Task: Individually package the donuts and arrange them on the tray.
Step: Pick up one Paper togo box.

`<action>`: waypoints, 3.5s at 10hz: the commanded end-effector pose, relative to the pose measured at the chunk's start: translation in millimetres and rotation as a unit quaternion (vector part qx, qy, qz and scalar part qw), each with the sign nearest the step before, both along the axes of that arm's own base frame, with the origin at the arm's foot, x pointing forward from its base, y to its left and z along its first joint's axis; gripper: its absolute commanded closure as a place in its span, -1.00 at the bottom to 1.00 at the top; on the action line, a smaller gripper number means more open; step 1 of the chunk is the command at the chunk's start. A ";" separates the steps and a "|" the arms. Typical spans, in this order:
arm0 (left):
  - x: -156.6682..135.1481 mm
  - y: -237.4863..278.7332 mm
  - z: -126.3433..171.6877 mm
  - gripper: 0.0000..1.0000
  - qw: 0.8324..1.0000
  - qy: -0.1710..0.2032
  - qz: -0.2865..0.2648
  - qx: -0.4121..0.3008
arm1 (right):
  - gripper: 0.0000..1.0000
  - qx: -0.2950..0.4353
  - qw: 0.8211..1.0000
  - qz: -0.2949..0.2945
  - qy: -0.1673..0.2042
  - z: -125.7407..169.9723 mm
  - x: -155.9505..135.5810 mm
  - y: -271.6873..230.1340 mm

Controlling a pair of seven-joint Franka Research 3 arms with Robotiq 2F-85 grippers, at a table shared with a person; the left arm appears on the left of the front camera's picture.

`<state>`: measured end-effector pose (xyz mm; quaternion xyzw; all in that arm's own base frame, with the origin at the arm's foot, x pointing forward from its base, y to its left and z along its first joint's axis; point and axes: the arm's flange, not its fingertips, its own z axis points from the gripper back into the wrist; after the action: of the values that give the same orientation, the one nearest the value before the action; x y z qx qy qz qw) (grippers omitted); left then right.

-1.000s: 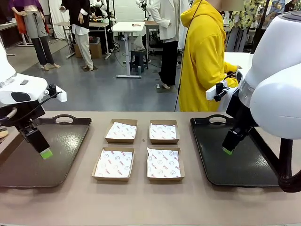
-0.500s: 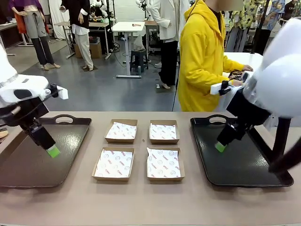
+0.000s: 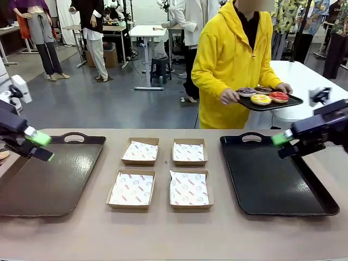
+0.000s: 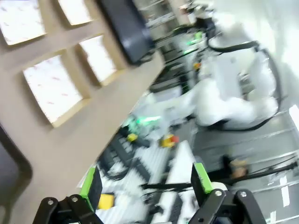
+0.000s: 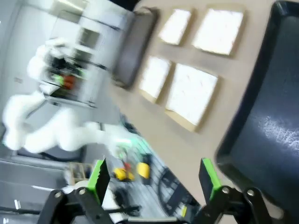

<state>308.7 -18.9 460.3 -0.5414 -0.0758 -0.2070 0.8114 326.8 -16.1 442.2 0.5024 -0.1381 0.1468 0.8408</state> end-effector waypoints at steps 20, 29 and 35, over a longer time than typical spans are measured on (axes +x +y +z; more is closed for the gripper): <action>-15.7 127.9 -24.7 -1.00 0.967 0.096 0.206 -0.115 | -1.00 0.157 0.982 -0.088 0.057 -11.9 -77.1 -118.9; -15.7 127.9 -24.7 -1.00 0.967 0.096 0.206 -0.115 | -1.00 0.157 0.982 -0.088 0.057 -11.9 -77.1 -118.9; -15.7 127.9 -24.7 -1.00 0.967 0.096 0.206 -0.115 | -1.00 0.157 0.982 -0.088 0.057 -11.9 -77.1 -118.9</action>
<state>291.5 109.8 434.7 -0.6162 -0.1268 0.0299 0.7767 248.9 -134.2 431.1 0.6169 -0.1533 0.0190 0.7717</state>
